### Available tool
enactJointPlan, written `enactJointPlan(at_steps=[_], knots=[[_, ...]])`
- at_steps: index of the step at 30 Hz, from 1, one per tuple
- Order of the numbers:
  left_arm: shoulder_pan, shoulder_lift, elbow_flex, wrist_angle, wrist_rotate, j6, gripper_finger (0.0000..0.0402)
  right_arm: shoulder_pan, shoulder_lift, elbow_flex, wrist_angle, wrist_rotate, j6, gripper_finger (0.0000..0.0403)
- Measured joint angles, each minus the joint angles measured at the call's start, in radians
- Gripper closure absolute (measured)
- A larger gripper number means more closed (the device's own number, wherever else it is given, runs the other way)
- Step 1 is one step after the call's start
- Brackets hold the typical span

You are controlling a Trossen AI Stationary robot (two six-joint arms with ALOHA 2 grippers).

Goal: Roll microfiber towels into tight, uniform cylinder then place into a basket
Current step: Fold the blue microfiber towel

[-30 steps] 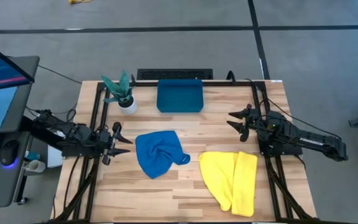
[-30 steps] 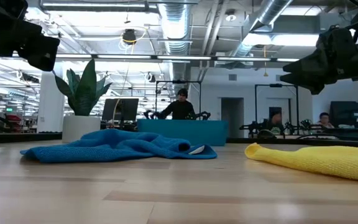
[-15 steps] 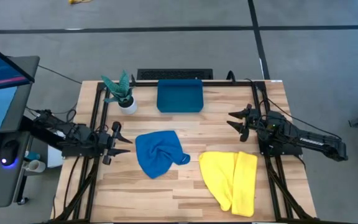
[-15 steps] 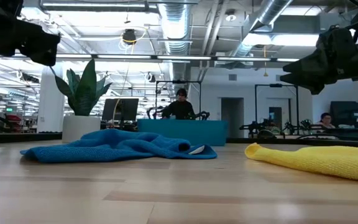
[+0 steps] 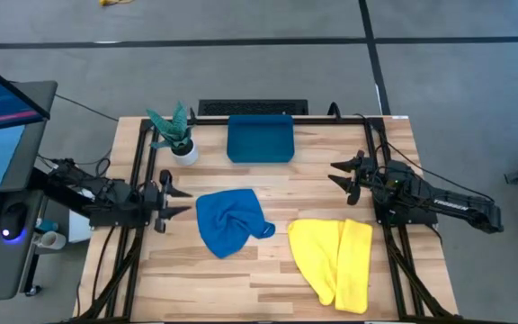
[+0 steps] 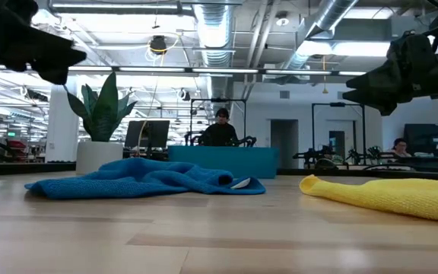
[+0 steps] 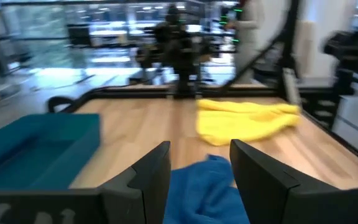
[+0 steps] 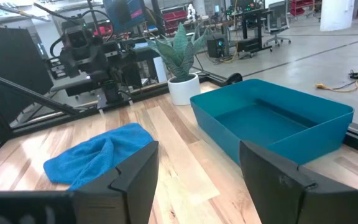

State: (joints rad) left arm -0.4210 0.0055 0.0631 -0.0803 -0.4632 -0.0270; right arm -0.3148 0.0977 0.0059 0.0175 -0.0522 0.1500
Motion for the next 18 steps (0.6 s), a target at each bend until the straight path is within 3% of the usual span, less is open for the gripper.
enactJointPlan(at_steps=[13, 18], knots=[[0.000, 0.001, 0.001, 0.052, -0.299, -0.117, 0.0242, 0.000, 0.000, 0.000, 0.000, 0.000, 0.000, 0.0159], [0.043, 0.001, 0.002, 0.206, -0.326, 0.033, 0.0242, 0.000, 0.000, 0.000, 0.000, 0.000, 0.000, 0.0159]])
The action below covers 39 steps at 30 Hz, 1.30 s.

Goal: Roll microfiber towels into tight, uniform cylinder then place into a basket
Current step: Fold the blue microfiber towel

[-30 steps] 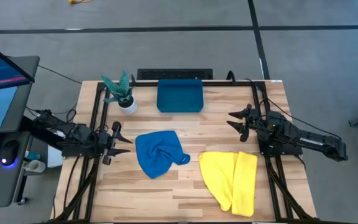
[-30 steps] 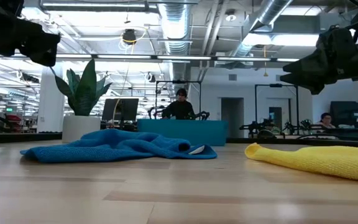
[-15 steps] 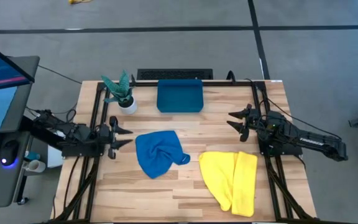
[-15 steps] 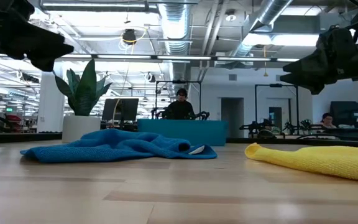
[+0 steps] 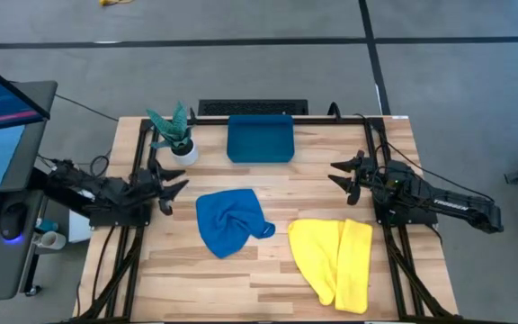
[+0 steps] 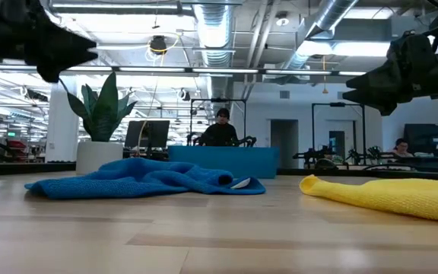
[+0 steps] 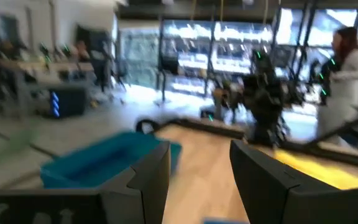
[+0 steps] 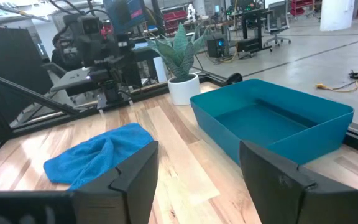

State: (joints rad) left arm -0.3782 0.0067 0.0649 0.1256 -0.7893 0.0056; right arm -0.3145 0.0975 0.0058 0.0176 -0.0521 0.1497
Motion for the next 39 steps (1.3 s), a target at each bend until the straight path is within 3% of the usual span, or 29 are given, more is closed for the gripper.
enactJointPlan(at_steps=[5, 15, 22, 39], knots=[[0.074, 0.000, 0.010, 0.060, 0.003, 0.088, 0.0242, 0.000, 0.000, 0.000, 0.000, 0.000, 0.000, 0.0159], [0.190, 0.068, 0.095, -0.196, 0.064, -0.137, 0.0242, 0.000, 0.000, 0.000, 0.000, 0.000, 0.000, 0.0159], [0.238, 0.214, 0.165, -0.324, 0.142, -0.314, 0.0242, 0.000, 0.000, 0.000, 0.000, 0.000, 0.000, 0.0159], [0.275, 0.653, 0.189, -0.360, 0.379, -0.676, 0.0242, 0.000, 0.000, 0.000, 0.000, 0.000, 0.000, 0.0159]])
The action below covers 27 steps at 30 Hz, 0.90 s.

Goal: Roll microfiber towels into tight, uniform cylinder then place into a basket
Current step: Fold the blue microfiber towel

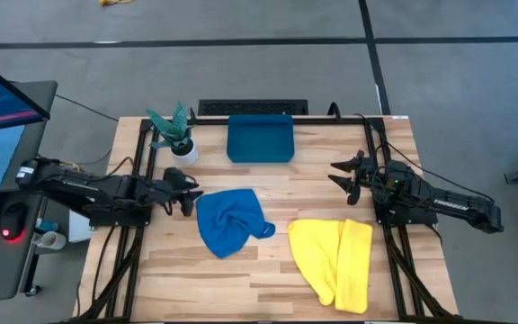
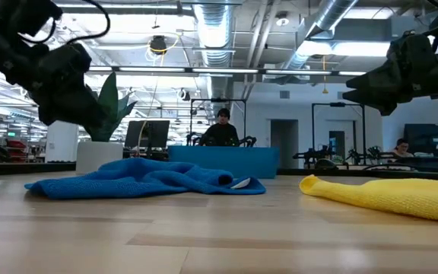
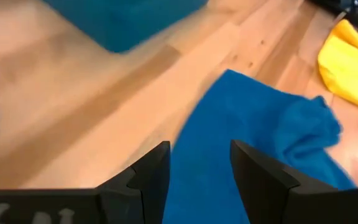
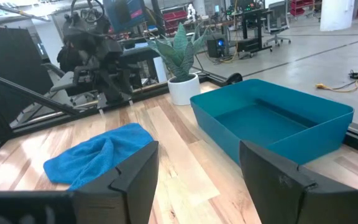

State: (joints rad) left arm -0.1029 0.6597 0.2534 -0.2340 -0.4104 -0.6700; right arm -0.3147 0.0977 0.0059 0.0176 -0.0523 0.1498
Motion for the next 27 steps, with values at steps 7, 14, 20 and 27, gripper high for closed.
enactJointPlan(at_steps=[7, 14, 20, 27], knots=[[0.039, 0.120, 0.149, -0.116, 0.088, -0.023, 0.0242, 0.000, 0.000, 0.000, 0.000, 0.000, 0.000, 0.0159], [0.041, 0.256, 0.197, -0.223, 0.165, -0.093, 0.0242, 0.000, 0.000, 0.000, 0.000, 0.000, 0.000, 0.0159], [0.041, 0.390, 0.189, -0.203, 0.165, -0.096, 0.0242, 0.000, 0.000, 0.000, 0.000, 0.000, 0.000, 0.0159], [0.041, 0.493, 0.189, -0.141, 0.162, -0.096, 0.0242, 0.000, 0.000, 0.000, 0.000, 0.000, 0.000, 0.0159]])
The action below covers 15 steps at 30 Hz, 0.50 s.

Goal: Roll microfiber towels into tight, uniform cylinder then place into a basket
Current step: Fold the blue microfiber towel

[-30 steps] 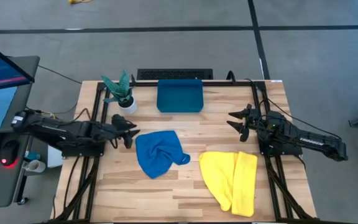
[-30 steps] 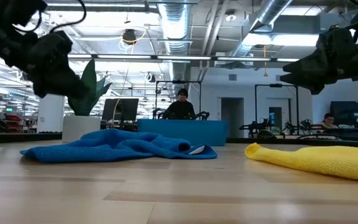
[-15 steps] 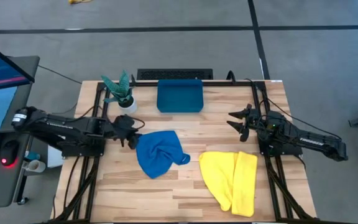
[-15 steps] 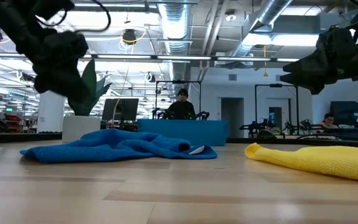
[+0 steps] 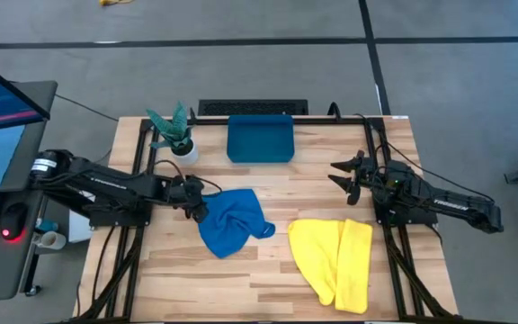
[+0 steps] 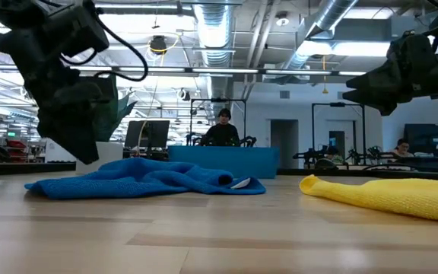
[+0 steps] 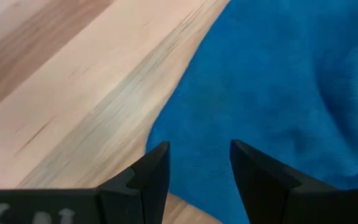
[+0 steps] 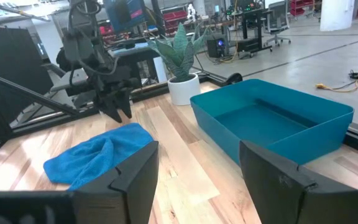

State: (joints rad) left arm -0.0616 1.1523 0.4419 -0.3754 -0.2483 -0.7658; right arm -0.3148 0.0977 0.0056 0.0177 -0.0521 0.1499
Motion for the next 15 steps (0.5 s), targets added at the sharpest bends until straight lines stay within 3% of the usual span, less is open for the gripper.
enactJointPlan(at_steps=[8, 15], knots=[[0.000, 0.063, 0.000, 0.001, -0.070, -0.005, 0.0242, 0.000, 0.000, 0.000, 0.000, 0.000, 0.000, 0.0159], [0.000, 0.112, -0.001, 0.005, -0.026, -0.017, 0.0242, 0.000, 0.000, 0.000, 0.000, 0.000, 0.000, 0.0159]])
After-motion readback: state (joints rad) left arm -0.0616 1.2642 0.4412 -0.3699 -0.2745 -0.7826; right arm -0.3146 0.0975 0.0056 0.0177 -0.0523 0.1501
